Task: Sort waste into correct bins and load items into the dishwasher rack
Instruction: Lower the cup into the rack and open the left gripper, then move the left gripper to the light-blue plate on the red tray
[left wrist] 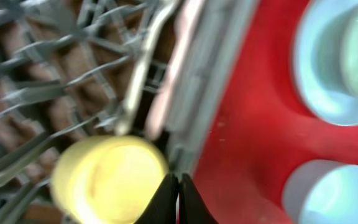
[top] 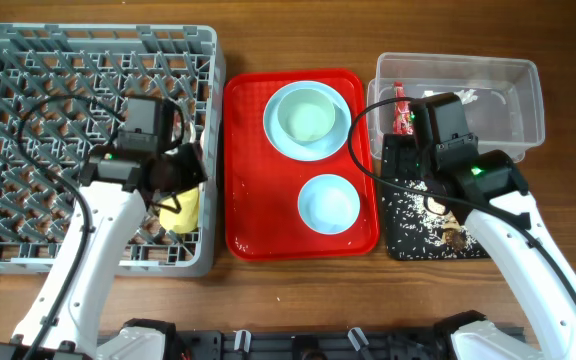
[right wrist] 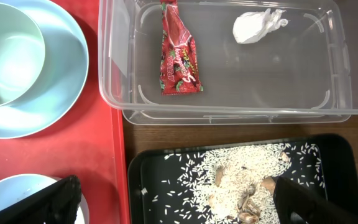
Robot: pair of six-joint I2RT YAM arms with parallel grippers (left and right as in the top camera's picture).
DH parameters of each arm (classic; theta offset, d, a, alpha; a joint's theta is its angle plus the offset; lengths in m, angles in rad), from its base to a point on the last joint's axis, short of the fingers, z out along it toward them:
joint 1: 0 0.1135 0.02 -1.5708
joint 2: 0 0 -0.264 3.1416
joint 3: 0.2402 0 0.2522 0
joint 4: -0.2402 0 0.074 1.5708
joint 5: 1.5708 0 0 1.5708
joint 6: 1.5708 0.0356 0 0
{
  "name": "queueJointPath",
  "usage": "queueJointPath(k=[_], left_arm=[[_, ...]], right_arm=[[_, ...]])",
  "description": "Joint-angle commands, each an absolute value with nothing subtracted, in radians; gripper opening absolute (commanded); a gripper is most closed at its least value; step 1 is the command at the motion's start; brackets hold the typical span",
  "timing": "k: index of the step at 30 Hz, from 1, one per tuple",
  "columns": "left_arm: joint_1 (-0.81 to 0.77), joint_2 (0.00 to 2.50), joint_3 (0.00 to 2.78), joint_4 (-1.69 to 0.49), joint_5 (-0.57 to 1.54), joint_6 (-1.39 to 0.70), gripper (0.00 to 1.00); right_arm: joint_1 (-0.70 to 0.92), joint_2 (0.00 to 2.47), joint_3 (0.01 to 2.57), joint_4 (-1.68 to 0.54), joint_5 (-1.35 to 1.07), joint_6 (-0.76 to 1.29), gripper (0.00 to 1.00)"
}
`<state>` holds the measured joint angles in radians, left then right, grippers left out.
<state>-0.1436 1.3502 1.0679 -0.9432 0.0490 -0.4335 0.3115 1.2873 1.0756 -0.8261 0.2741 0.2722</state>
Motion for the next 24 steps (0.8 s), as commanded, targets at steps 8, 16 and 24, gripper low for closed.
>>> queueJointPath(k=[8,16,24], left_arm=[[-0.121,1.356,1.012,-1.058,-0.054,-0.450,0.04],[-0.121,1.333,1.015,-1.183,-0.078,-0.450,0.04],[-0.121,1.221,1.096,-1.243,-0.120,-0.454,0.17]], right_arm=[[0.309,1.285,1.081,-0.823,0.291,0.289,1.00],[0.309,1.285,1.081,-0.823,0.291,0.289,1.00],[0.309,1.285,1.081,-0.823,0.291,0.289,1.00]])
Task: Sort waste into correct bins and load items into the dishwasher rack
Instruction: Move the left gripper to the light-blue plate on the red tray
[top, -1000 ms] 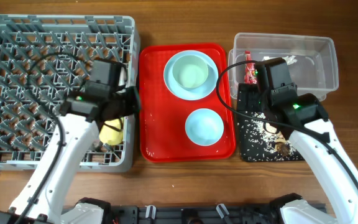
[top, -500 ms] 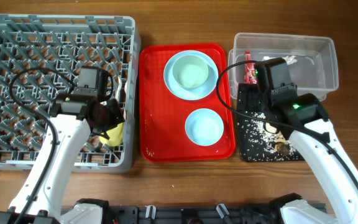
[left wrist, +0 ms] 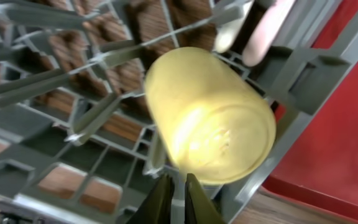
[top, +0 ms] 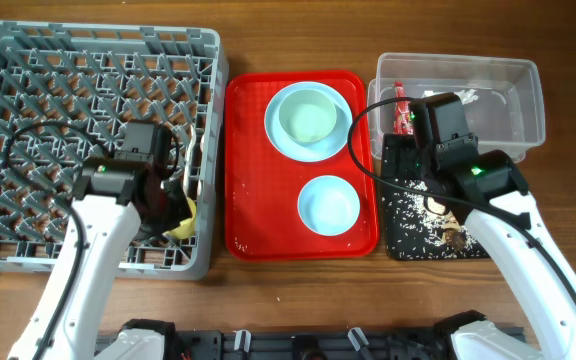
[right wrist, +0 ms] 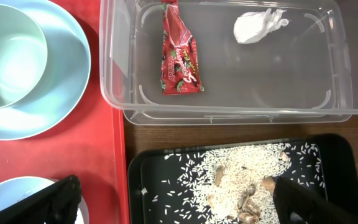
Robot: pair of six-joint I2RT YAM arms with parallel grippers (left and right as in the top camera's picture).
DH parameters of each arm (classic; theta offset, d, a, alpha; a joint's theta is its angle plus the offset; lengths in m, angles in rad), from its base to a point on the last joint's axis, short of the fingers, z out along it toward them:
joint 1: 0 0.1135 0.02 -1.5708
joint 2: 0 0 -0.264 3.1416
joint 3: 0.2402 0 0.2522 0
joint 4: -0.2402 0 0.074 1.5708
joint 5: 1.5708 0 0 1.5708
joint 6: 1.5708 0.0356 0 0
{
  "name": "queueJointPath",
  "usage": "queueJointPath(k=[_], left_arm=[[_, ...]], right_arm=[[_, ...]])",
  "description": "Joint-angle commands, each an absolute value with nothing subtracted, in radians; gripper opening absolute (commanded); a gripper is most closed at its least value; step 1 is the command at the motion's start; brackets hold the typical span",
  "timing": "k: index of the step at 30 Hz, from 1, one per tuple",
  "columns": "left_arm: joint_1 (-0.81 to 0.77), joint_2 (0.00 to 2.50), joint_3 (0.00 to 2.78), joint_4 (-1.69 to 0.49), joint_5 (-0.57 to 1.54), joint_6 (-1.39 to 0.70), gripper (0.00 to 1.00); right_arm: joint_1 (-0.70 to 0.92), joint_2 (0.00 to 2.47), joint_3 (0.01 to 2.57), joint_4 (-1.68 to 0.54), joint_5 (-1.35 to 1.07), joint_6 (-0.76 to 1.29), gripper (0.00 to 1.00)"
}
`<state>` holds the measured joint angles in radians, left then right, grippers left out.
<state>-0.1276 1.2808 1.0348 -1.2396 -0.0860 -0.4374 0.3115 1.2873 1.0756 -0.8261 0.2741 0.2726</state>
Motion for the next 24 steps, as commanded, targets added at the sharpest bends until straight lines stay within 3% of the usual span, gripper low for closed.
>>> queueJointPath(k=[1,3,5,9,22,24], left_arm=[[-0.121,1.209,1.108,-1.239,-0.100,-0.454,0.20],[-0.122,1.180,1.125,-1.201,0.008,-0.453,0.22],[-0.138,1.151,1.125,-1.092,0.244,-0.453,0.40],[-0.227,1.168,1.125,-0.914,0.408,-0.453,0.51],[-0.639,1.586,1.125,-0.689,0.264,-0.508,0.52],[-0.682,1.671,1.125,-0.641,0.265,-0.510,0.48]], right_arm=[[0.309,1.285,1.081,-0.823,0.291,0.289,1.00],[0.309,1.285,1.081,-0.823,0.291,0.289,1.00],[0.309,1.285,1.081,-0.823,0.291,0.289,1.00],[0.309,1.285,1.081,-0.823,0.291,0.289,1.00],[0.309,1.285,1.081,-0.823,0.291,0.289,1.00],[0.309,1.285,1.081,-0.823,0.291,0.289,1.00]])
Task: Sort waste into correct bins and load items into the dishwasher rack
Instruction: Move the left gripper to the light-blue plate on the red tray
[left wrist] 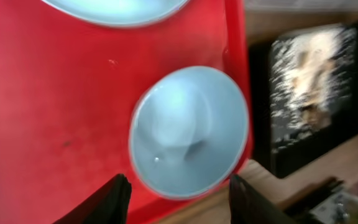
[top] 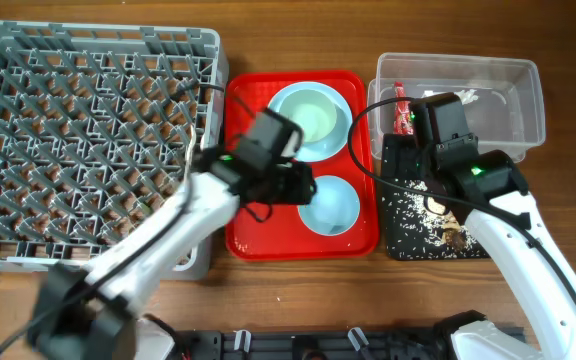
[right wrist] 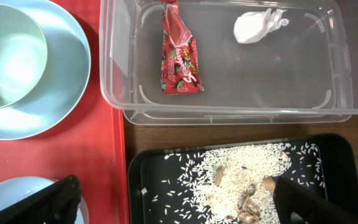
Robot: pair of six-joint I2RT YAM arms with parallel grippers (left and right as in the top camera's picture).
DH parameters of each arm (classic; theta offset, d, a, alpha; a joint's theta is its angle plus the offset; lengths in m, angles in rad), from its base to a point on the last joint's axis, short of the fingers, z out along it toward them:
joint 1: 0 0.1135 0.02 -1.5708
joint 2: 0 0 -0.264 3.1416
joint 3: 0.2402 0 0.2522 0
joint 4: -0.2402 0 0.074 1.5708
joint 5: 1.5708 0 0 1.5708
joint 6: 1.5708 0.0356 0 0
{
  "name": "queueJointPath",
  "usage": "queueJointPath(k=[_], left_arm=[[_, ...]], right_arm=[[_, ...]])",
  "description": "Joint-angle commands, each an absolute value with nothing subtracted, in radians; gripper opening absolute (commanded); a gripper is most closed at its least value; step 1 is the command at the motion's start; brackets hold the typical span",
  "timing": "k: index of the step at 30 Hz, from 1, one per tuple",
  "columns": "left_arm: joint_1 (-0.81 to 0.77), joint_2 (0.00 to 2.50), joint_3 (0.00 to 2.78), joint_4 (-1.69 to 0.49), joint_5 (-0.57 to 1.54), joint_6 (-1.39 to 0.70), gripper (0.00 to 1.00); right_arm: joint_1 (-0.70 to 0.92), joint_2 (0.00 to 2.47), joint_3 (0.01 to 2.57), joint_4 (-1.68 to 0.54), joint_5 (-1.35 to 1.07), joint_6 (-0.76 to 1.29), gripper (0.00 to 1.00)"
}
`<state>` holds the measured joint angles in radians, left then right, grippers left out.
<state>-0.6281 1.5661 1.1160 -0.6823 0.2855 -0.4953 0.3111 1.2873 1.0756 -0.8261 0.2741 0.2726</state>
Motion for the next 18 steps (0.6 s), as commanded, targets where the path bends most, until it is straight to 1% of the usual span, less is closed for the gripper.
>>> queueJointPath(k=[1,2,3,4,9,16,18], left_arm=[[-0.695,1.700,1.125,-0.622,0.264,-0.510,0.46],[-0.707,1.729,1.125,-0.599,0.264,-0.510,0.42],[-0.715,1.752,1.125,-0.585,0.263,-0.510,0.35],[-0.716,1.781,1.125,-0.577,0.247,-0.511,0.30],[-0.716,1.800,1.125,-0.614,0.126,-0.511,0.30],[-0.714,1.800,1.125,-0.744,-0.219,-0.510,0.31],[-0.706,1.799,1.125,-0.765,-0.286,-0.510,0.32]], right_arm=[[0.309,1.285,1.081,-0.823,0.291,0.289,1.00],[0.309,1.285,1.081,-0.823,0.291,0.289,1.00],[0.309,1.285,1.081,-0.823,0.291,0.289,1.00],[0.309,1.285,1.081,-0.823,0.291,0.289,1.00],[0.309,1.285,1.081,-0.823,0.291,0.289,1.00],[0.309,1.286,1.081,-0.823,0.291,0.289,1.00],[0.309,1.286,1.081,-0.823,0.291,0.289,1.00]])
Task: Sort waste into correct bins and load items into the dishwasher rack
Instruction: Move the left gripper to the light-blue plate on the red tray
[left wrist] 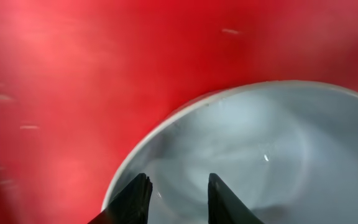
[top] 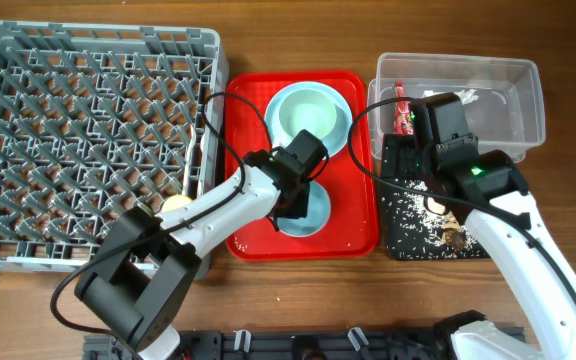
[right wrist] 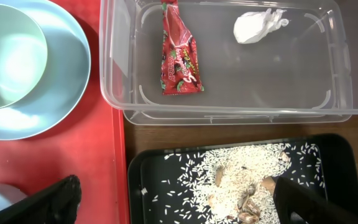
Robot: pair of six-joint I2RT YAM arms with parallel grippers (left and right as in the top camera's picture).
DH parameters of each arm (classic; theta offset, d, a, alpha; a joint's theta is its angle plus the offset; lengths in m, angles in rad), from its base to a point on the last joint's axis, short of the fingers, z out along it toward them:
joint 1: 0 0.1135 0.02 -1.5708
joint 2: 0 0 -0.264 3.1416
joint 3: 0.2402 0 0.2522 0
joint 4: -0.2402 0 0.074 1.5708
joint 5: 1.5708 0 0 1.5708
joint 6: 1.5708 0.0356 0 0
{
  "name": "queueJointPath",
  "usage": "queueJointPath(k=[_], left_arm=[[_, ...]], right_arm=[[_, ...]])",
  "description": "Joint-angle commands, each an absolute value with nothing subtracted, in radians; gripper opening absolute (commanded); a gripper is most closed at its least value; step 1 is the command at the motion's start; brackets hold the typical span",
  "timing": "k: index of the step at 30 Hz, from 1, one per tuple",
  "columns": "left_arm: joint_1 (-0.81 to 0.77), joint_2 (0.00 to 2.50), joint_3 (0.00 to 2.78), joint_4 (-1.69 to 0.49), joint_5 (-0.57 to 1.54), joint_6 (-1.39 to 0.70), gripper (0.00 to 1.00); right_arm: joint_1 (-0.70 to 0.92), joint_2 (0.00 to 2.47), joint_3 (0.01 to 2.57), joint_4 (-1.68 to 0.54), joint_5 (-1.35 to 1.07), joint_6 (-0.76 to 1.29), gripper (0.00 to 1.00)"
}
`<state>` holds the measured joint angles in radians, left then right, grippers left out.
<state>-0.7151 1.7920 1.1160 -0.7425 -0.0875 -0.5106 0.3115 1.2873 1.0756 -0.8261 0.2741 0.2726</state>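
My left gripper (left wrist: 179, 200) is open and low over the small pale-blue bowl (left wrist: 260, 149) on the red tray (left wrist: 55, 93). Its fingertips sit just inside the bowl's left rim, with nothing between them. From overhead the left gripper (top: 296, 200) covers part of the small bowl (top: 315, 215). A green bowl (top: 309, 113) sits in a blue plate (top: 278, 135) at the tray's far end. A yellow cup (top: 175, 203) lies in the grey dishwasher rack (top: 68, 130). My right gripper (right wrist: 179, 205) hangs wide open above the black tray of rice (right wrist: 241, 180).
A clear bin (right wrist: 334, 74) at the back right holds a red wrapper (right wrist: 179, 53) and crumpled white paper (right wrist: 257, 25). The black tray (top: 408, 235) lies in front of it. The rack fills the table's left side.
My left gripper was open well above the small bowl. Now it is down close to it, fingertips at the left rim. The right arm has not moved.
My left gripper was shut beside the yellow cup at the rack's right edge. Then the cup lay in the rack with the fingers just off it. Then the gripper was open over the small bowl, and now it is low at that bowl.
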Motion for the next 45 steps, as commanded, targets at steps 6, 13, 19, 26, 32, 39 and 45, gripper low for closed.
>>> queueJointPath(k=[6,13,19,26,32,39,45], left_arm=[[-0.657,1.750,1.127,-0.784,-0.316,-0.510,0.34],[-0.619,1.511,1.161,-0.765,-0.221,-0.509,0.47],[-0.621,1.437,1.160,-0.719,0.041,-0.476,0.79],[-0.627,1.478,1.156,-0.768,0.056,-0.476,0.56],[-0.704,1.545,1.146,-0.763,0.056,-0.479,0.53],[-0.784,1.682,1.145,-0.724,-0.047,-0.484,0.45],[-0.784,1.782,1.145,-0.699,-0.047,-0.510,0.40]], right_arm=[[0.309,1.286,1.081,-0.823,0.291,0.289,1.00],[0.309,1.285,1.081,-0.823,0.291,0.289,1.00],[0.309,1.285,1.081,-0.823,0.291,0.289,1.00],[0.309,1.286,1.081,-0.823,0.291,0.289,1.00],[0.309,1.286,1.081,-0.823,0.291,0.289,1.00],[0.309,1.286,1.081,-0.823,0.291,0.289,1.00],[0.309,1.286,1.081,-0.823,0.291,0.289,1.00]])
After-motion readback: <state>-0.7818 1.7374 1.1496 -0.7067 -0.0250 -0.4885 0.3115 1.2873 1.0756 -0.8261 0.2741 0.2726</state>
